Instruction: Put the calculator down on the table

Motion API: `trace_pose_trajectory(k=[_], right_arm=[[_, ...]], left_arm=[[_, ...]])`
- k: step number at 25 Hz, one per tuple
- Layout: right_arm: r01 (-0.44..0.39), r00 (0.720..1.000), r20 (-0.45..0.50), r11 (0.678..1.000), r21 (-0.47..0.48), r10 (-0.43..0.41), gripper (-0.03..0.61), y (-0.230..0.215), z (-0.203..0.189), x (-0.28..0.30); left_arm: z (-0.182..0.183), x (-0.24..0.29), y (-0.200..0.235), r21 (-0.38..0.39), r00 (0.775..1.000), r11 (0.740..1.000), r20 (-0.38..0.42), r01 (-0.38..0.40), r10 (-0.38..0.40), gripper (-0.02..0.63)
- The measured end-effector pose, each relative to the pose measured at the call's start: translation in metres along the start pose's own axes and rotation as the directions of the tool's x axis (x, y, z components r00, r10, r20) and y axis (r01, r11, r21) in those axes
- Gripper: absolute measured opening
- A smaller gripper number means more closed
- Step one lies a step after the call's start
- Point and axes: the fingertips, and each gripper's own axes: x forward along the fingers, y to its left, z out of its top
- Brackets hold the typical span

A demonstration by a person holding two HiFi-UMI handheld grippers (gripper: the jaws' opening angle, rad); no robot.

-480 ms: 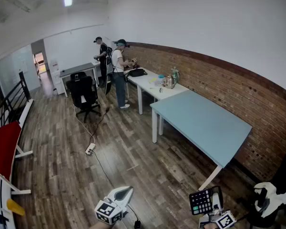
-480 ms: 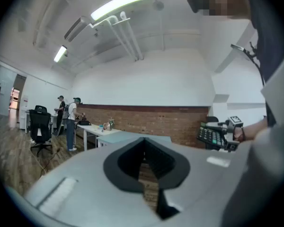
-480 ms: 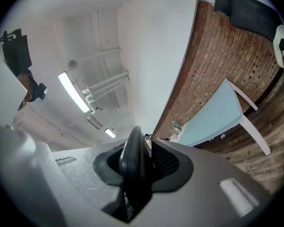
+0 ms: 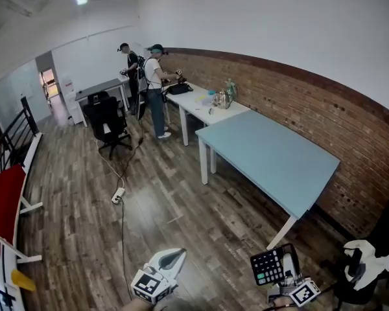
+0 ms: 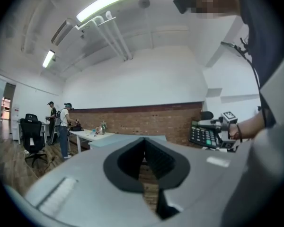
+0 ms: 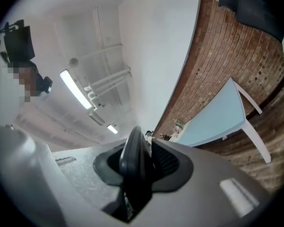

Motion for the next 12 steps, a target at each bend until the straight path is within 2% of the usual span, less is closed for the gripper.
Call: trace_pose_trajectory(k=[3,6,12], right_arm=[[-0.026,1.0,-0.011,0.999,0.024,0.026,0.1,0.002,0.0,0.007],[-0.079,0.997,-0.003,0.995,0.063,0.079,0.1,0.007,0.003,0.021],[-0.078,0.997,0.029,0.997,0.023,0.077,0.1,-0.005,0.017,0.061]], left_arm=[[-0.007,0.007,-0.002,0.004,1.0,1.0,-0.01,0.023,-0.023,0.003],[0.003,0.017,0.01,-0.007,1.0,1.0,-0.005,0.013,-0.013,0.003],[-0.006,0.06,0.043,-0.006,0.999,0.999,-0.011,0.053,-0.053,0.003]])
